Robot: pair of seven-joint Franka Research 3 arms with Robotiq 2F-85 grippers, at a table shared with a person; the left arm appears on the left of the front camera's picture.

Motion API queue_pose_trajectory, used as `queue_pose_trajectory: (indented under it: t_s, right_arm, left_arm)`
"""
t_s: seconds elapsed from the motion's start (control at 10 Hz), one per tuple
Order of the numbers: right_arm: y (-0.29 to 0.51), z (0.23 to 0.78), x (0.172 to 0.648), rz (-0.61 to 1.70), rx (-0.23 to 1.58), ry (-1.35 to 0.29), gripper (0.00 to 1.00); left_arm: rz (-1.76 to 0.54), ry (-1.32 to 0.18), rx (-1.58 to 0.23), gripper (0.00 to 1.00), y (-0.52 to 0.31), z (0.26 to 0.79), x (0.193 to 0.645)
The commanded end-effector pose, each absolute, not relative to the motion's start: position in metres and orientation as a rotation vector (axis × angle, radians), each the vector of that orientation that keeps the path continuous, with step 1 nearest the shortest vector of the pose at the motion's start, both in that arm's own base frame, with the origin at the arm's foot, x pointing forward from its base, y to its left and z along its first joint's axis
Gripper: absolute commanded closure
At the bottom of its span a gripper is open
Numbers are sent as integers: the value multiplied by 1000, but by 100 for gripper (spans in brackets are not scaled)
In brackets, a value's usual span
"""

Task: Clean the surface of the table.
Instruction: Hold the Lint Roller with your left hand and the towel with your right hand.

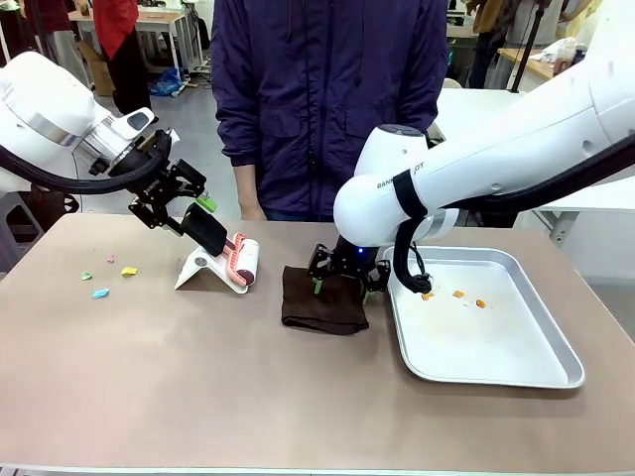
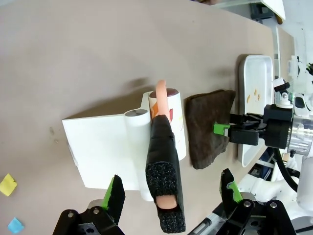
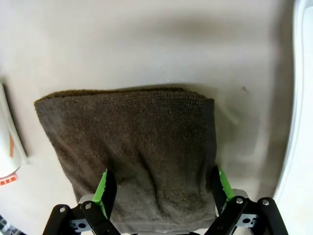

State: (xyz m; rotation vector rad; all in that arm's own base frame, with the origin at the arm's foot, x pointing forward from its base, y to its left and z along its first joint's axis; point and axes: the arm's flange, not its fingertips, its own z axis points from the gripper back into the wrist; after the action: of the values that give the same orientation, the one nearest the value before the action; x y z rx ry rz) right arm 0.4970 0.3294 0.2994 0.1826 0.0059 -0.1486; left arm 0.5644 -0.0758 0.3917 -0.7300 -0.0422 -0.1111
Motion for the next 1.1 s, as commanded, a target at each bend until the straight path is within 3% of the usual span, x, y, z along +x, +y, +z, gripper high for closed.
queue_pose_trajectory:
  t_s: [0.0, 0.3, 0.4, 0.5, 0.6, 0.7, 1.0]
  right_arm:
    - [338, 303, 504, -180, 134, -8, 0]
    - [339, 301, 505, -181, 121, 13, 0]
    - [339, 300, 505, -177, 116, 15, 16]
    - [340, 299, 505, -172, 112, 21, 59]
    - [340, 299, 505, -168, 117, 26, 75]
    - [340, 298, 505, -167, 123, 29, 100]
    - [340, 297, 506, -166, 123, 34, 97]
  left_arm:
    - [-104, -10, -710, 0, -80, 396, 571]
    - [-102, 12, -701, 0, -78, 395, 571]
    - [-97, 11, -699, 28, -78, 395, 571]
    - [-98, 16, -690, 60, -79, 395, 570]
    - [-99, 19, -683, 88, -77, 394, 569]
    - [-99, 18, -679, 100, -75, 395, 569]
    - [-96, 6, -686, 96, -60, 392, 564]
